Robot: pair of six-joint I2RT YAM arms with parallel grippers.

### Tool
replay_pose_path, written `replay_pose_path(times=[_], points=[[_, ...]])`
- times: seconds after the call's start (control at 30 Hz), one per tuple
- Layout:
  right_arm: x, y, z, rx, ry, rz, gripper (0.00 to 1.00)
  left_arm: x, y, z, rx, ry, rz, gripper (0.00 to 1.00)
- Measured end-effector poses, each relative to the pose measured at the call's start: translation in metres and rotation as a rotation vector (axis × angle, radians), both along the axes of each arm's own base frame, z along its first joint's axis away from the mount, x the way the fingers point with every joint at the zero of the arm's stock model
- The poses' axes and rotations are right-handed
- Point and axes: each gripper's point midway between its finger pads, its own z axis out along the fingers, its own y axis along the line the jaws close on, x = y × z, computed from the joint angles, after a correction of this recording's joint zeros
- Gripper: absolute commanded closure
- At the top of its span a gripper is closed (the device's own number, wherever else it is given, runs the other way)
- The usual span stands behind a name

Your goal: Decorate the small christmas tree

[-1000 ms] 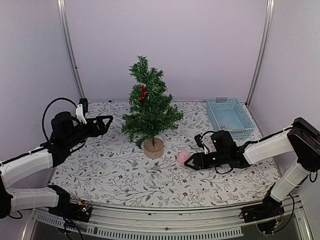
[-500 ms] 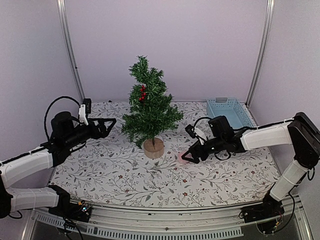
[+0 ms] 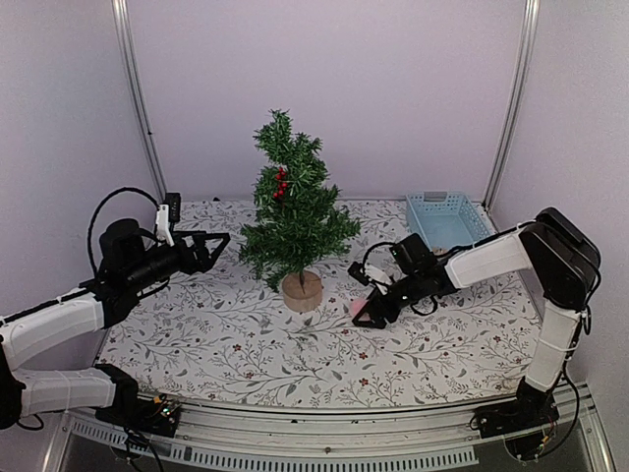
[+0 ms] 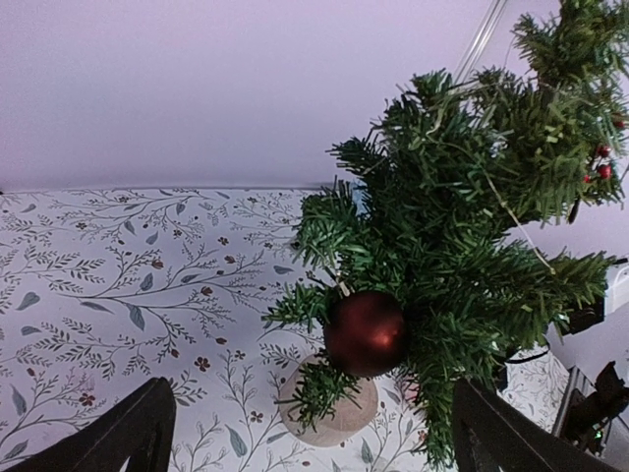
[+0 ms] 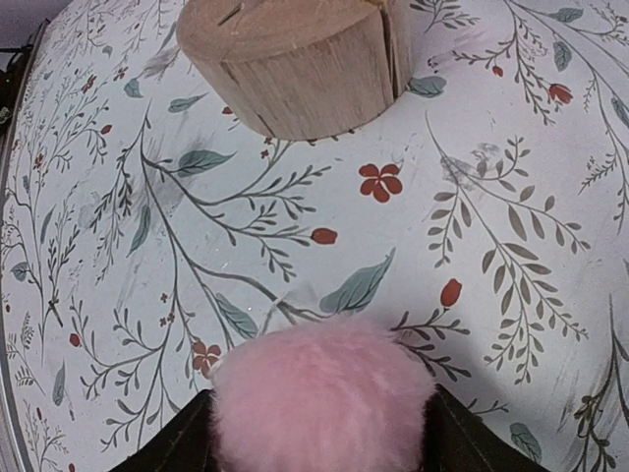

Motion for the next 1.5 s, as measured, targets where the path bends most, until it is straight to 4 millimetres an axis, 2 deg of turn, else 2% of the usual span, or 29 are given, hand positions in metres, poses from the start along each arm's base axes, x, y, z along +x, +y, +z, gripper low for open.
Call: replay_pose_path(times=[0.07,0.2,0.37,0.5,0.67,0.8,0.93,1.13,1.33,1.5], points=[[0.004,0.001,0.001,-0.001,-0.007,0.000,0.41,0.000,0.000,0.000,0.001,-0.002,0.000,0.01],[0.007,0.000,-0.002,-0.010,-0.008,-0.005,0.41,0.000,0.000,0.000,0.002,-0.004,0.002,0.01],[0.007,0.000,-0.002,-0.009,-0.006,-0.004,0.28,0.000,0.000,0.001,0.002,-0.005,0.003,0.00],[0.006,0.000,0.000,-0.003,-0.003,0.004,0.25,0.000,0.000,0.001,0.002,-0.005,0.003,0.01],[0.007,-0.004,0.007,0.017,0.017,0.002,0.29,0.000,0.000,0.001,0.002,-0.005,0.003,0.01],[0.018,-0.014,0.019,0.052,0.013,-0.021,0.30,0.001,0.000,0.001,0.001,-0.007,0.003,0.00],[0.023,-0.020,0.023,0.068,0.027,-0.026,0.30,0.001,0.000,0.002,0.001,-0.008,0.003,0.01],[0.028,-0.008,0.030,0.109,0.041,0.028,0.30,0.001,0.000,0.002,-0.001,-0.012,0.003,0.01],[0.022,-0.007,0.017,0.104,0.082,0.051,0.37,0.001,0.000,0.003,-0.001,-0.013,0.003,0.01],[0.012,-0.005,0.012,0.110,0.128,0.075,0.33,0.001,0.000,0.003,-0.002,-0.014,0.003,0.01]])
